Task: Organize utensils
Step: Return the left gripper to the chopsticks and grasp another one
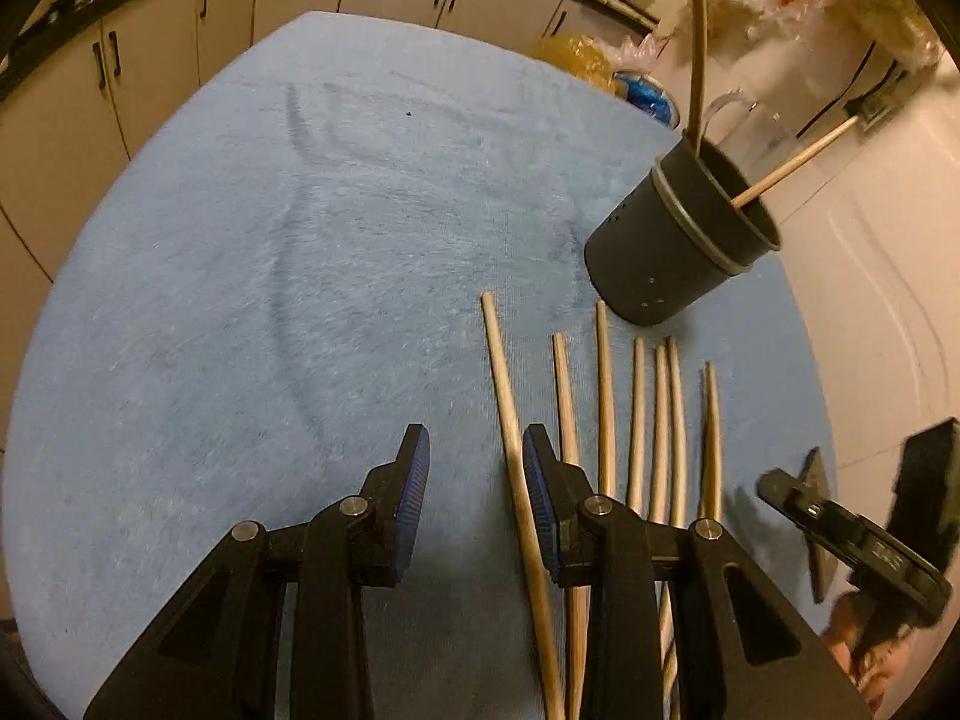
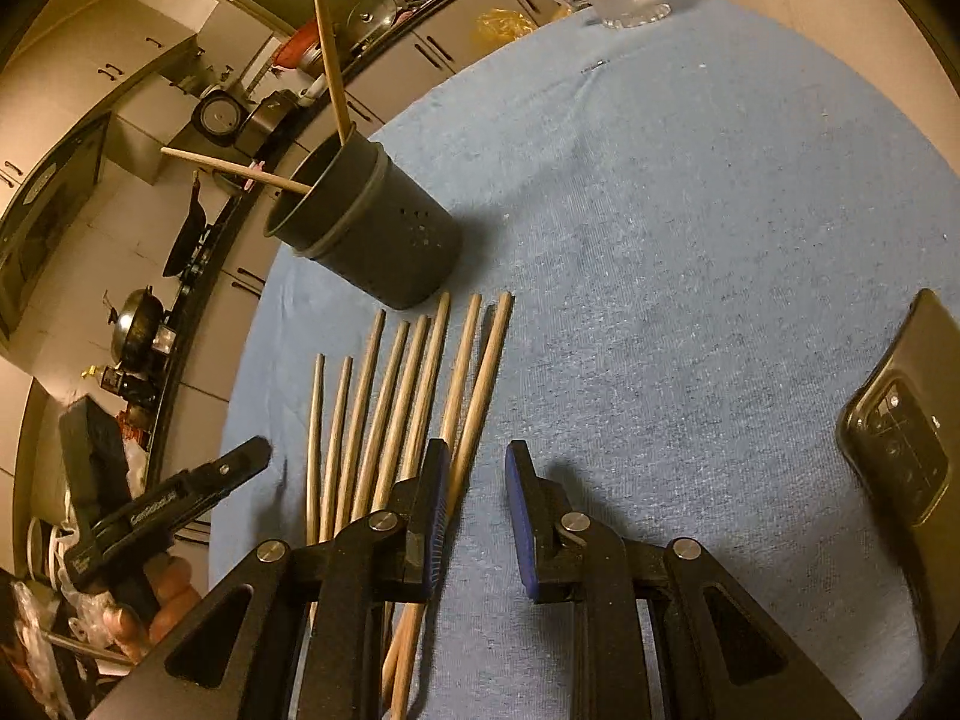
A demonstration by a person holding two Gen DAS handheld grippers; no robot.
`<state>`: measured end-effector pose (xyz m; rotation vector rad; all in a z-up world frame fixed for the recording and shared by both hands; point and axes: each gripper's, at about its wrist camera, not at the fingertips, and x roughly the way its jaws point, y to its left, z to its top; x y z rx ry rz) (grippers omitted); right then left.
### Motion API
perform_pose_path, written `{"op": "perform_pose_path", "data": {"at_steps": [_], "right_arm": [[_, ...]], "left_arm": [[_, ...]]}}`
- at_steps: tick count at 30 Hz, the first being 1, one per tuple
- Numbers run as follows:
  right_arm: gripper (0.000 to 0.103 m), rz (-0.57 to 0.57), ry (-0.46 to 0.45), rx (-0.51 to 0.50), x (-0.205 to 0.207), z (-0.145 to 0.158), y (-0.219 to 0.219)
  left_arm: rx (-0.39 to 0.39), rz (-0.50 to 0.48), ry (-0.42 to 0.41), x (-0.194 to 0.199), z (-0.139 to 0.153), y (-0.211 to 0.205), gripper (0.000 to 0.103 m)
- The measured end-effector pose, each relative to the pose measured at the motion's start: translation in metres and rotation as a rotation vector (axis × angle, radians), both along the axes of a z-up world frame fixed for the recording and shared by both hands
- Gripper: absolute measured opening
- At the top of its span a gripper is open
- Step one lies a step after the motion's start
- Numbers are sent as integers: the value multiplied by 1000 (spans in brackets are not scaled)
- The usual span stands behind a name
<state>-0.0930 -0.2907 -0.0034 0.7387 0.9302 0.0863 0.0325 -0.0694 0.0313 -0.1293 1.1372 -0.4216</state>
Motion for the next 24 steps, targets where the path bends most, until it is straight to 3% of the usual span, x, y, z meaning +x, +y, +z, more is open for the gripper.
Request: {"op": "perform_pose_path", "data": {"at_steps": [5, 8, 14, 24], "right_arm": [[21, -1, 6, -10, 7, 6, 2], [21, 3, 33, -25, 18, 5, 5], [21, 38, 51, -71, 39, 6, 18], [21, 95, 109, -272, 68, 7, 42]], "left_arm": [[83, -25, -6, 12, -6, -30, 25], [148, -20, -23, 12, -10, -37, 7], [173, -11, -42, 5, -9, -27, 7], [148, -12, -31, 9, -12, -19, 7]]}}
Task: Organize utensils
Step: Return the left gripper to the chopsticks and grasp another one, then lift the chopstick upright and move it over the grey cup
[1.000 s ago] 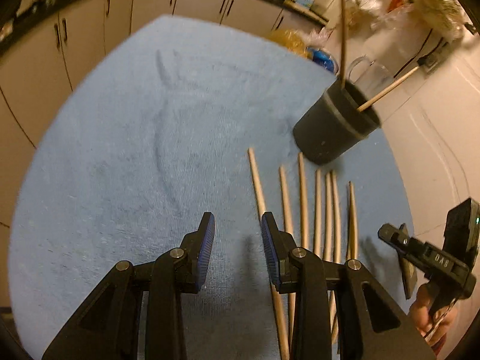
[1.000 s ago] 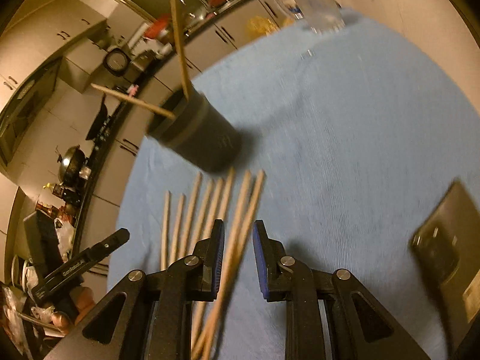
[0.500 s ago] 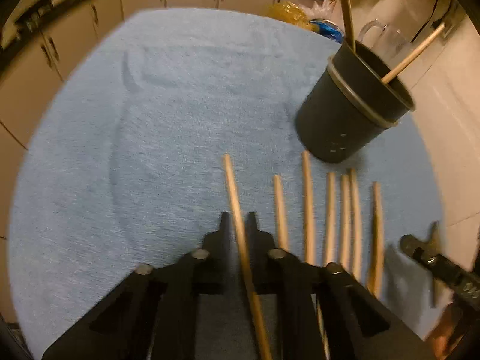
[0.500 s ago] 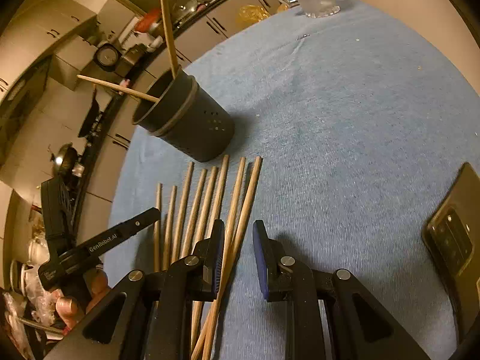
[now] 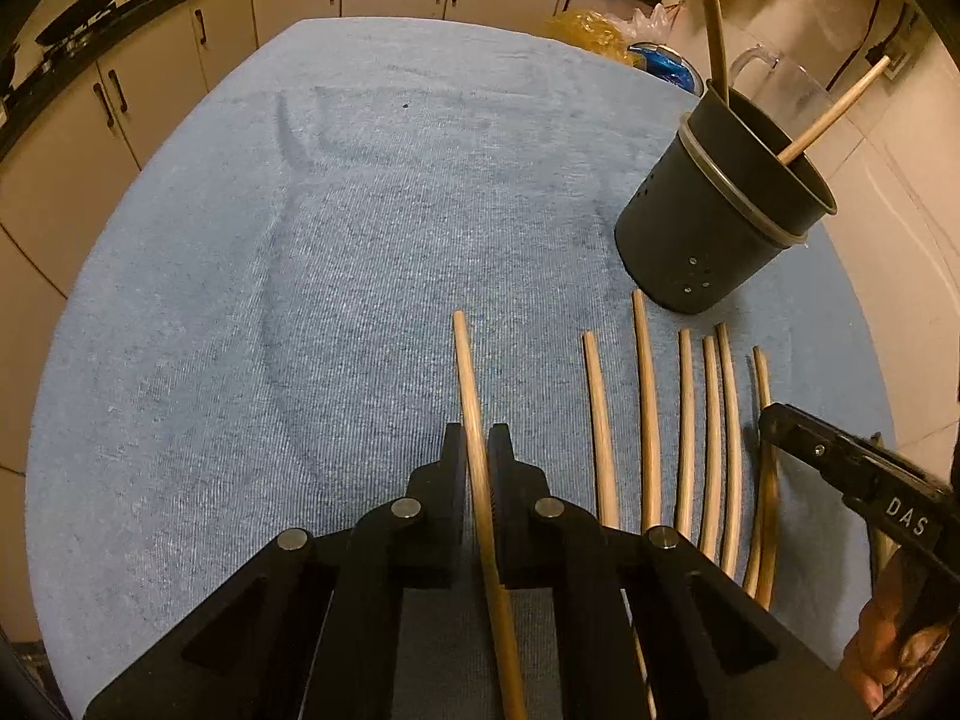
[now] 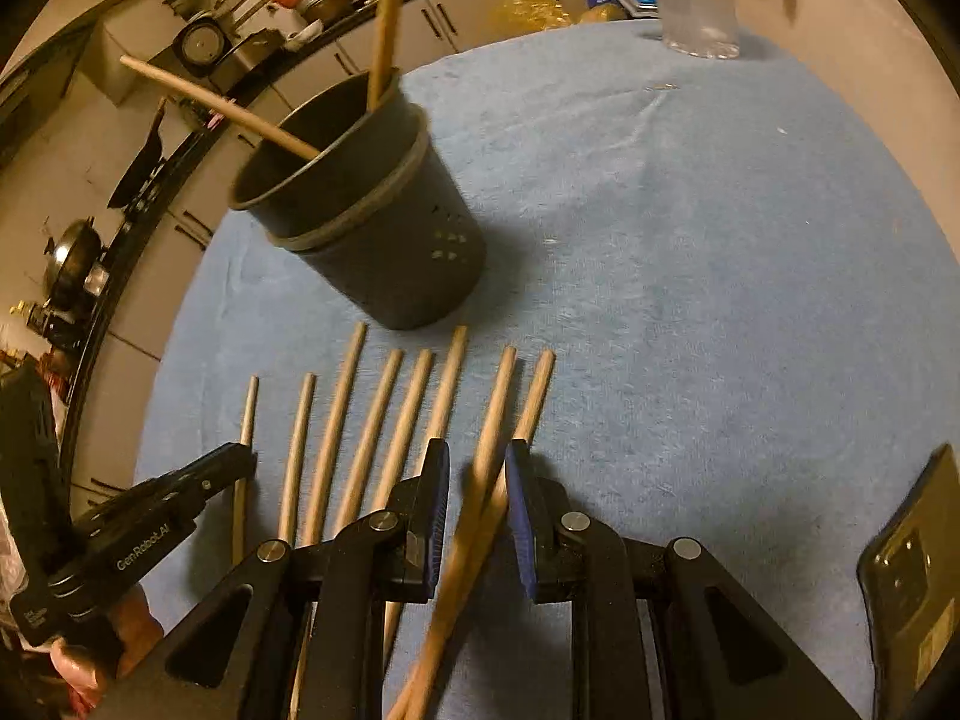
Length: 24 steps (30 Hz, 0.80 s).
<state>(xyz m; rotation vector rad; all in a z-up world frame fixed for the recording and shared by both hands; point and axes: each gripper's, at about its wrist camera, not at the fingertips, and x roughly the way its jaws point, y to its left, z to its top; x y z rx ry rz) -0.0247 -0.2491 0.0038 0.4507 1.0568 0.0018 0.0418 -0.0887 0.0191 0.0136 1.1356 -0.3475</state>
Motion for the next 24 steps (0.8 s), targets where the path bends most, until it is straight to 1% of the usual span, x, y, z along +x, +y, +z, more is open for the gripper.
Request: {"op": "perform_pose_path", "data": {"at_steps": [3, 5, 8, 11, 13, 16, 20, 24], "right_arm": [[18, 16, 15, -64, 5, 2, 5], [9, 22, 27, -102, 8, 2, 8], [8, 16, 28, -73, 5, 2, 5], [7, -1, 8, 1, -3, 1, -6], [7, -11, -23, 47, -10, 4, -12], [7, -16, -75, 75, -22, 13, -19], [7, -16, -181, 81, -41, 34, -19], [7, -11, -322, 66, -64, 62, -17]], "left_arm": [[5, -1, -8, 3, -1, -3, 7], [-6, 2, -6, 4, -1, -3, 7], [-36, 5, -3, 3, -2, 4, 7], [-74, 8, 5, 2, -1, 10, 6], [-92, 11, 0, 0, 1, 12, 6], [-124, 19, -36, -6, 13, 18, 6], [-165, 20, -106, -20, 38, 24, 6], [-188, 21, -163, -35, 61, 29, 6]]}}
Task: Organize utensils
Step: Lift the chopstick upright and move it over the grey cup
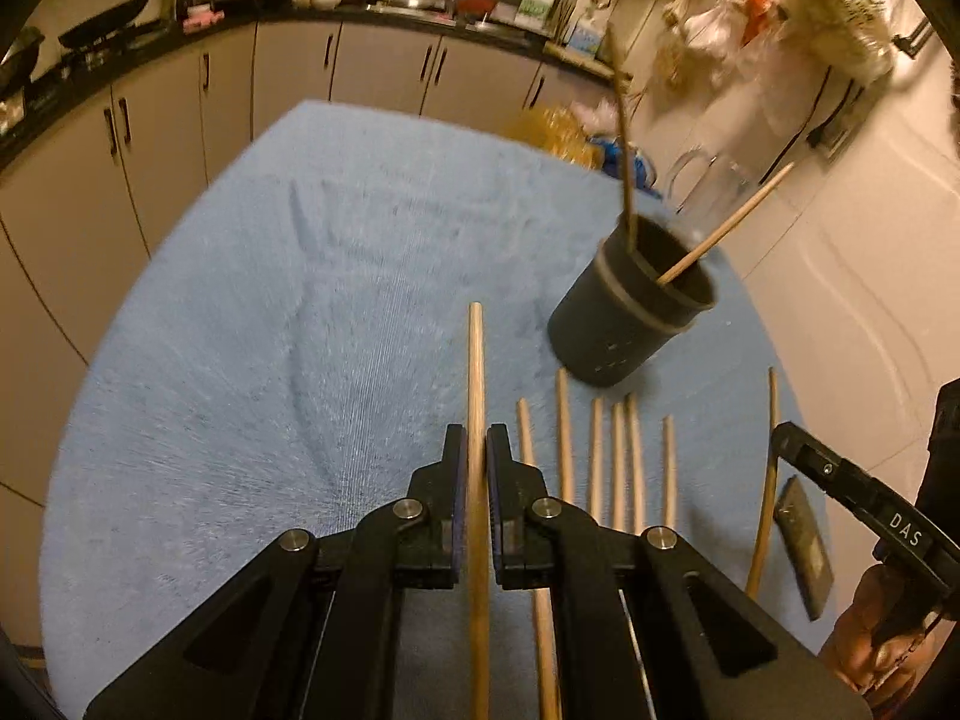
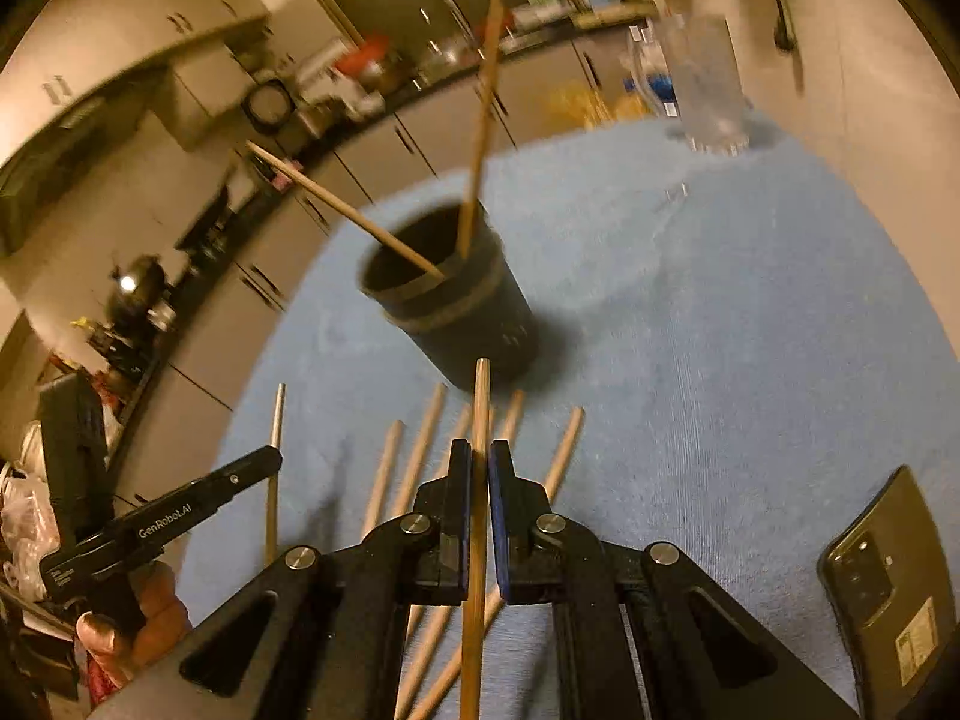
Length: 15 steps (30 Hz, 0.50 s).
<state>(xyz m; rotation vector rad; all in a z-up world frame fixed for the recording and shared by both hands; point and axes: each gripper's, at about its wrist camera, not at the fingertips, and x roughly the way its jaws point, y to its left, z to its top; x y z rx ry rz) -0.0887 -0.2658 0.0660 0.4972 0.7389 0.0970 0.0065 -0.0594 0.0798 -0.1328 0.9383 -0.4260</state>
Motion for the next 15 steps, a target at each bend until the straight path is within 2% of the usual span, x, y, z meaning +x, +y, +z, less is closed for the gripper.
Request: {"op": "perform_pose_path", "data": {"at_steps": [7, 15], "right_arm": [[7, -16, -157, -24, -27, 34, 12], [7, -26, -223, -20, -45, 48, 12]], "left_arm": [[-5, -14, -96, -27, 33, -2, 6], [-11, -30, -156, -43, 56, -9, 6]]}}
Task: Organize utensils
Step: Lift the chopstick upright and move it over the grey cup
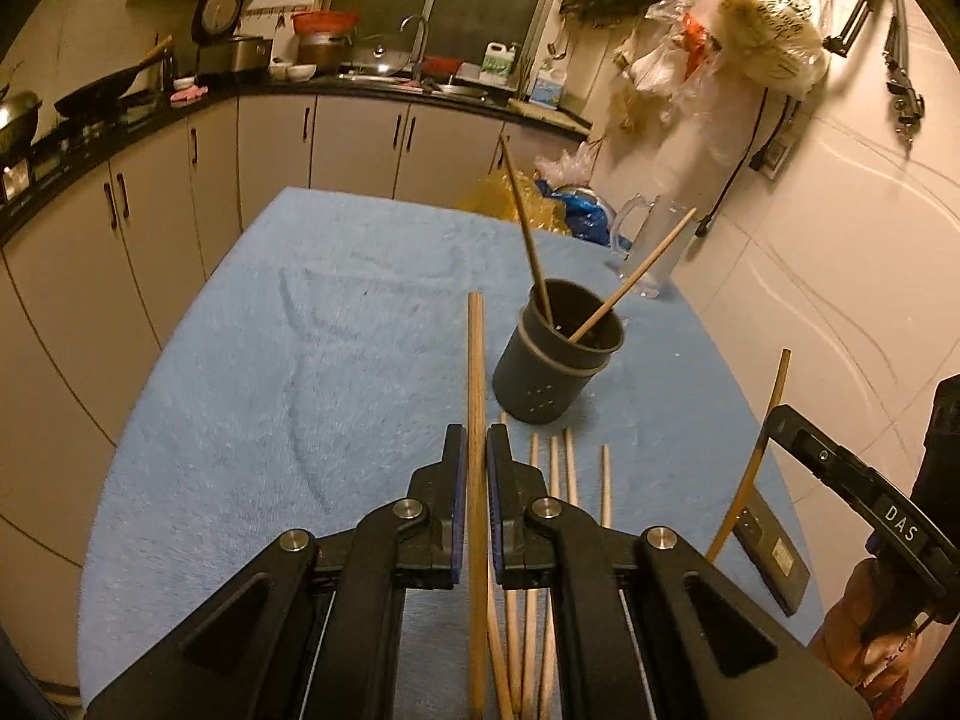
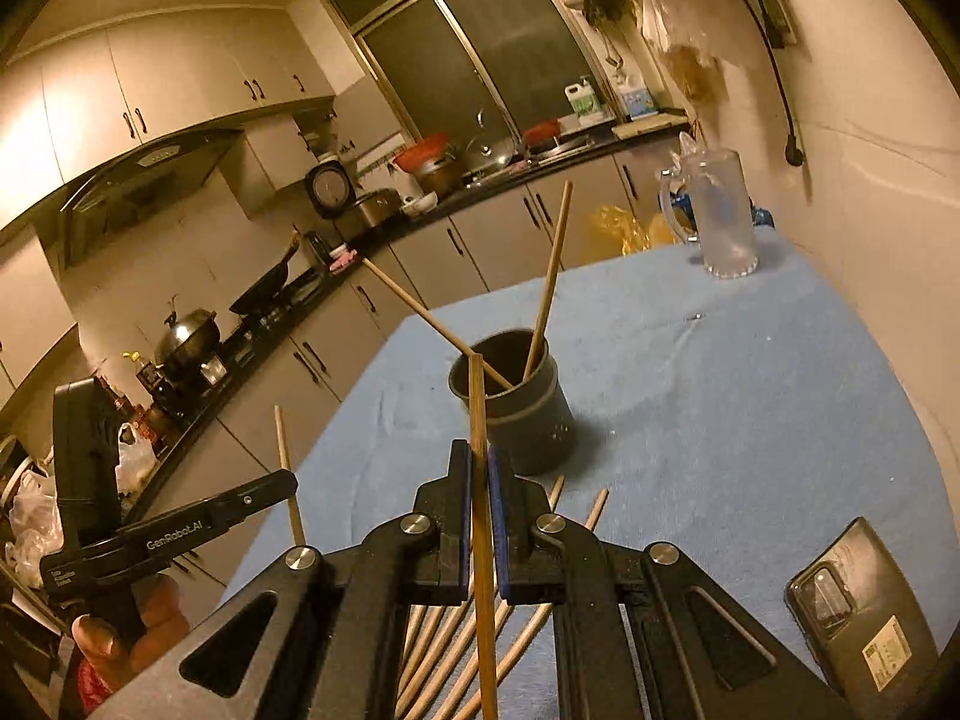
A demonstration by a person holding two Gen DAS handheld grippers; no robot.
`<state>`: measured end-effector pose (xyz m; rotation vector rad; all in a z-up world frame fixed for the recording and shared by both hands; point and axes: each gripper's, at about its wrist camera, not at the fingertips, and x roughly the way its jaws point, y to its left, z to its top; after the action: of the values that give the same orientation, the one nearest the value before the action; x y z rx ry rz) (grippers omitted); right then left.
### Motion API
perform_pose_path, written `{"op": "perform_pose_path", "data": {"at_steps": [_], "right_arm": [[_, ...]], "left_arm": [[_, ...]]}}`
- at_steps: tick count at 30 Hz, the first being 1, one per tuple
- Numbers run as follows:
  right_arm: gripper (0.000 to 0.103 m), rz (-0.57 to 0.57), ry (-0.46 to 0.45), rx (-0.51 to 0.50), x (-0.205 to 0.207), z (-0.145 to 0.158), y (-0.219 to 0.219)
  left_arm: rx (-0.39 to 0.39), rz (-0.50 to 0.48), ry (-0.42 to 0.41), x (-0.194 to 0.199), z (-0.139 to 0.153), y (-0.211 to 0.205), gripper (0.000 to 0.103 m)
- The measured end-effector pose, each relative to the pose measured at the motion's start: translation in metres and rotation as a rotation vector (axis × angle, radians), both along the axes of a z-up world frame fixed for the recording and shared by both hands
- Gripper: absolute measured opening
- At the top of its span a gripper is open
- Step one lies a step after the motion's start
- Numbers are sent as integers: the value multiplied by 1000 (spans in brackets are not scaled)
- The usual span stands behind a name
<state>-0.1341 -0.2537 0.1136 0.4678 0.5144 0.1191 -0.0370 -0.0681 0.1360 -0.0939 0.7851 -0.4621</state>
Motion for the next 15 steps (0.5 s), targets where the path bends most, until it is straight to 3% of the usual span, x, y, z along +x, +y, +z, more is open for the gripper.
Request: {"op": "perform_pose_path", "data": {"at_steps": [15], "right_arm": [[6, -9, -52, -3, -15, 14, -2]], "left_arm": [[-12, -18, -51, -13, 18, -2, 6]]}}
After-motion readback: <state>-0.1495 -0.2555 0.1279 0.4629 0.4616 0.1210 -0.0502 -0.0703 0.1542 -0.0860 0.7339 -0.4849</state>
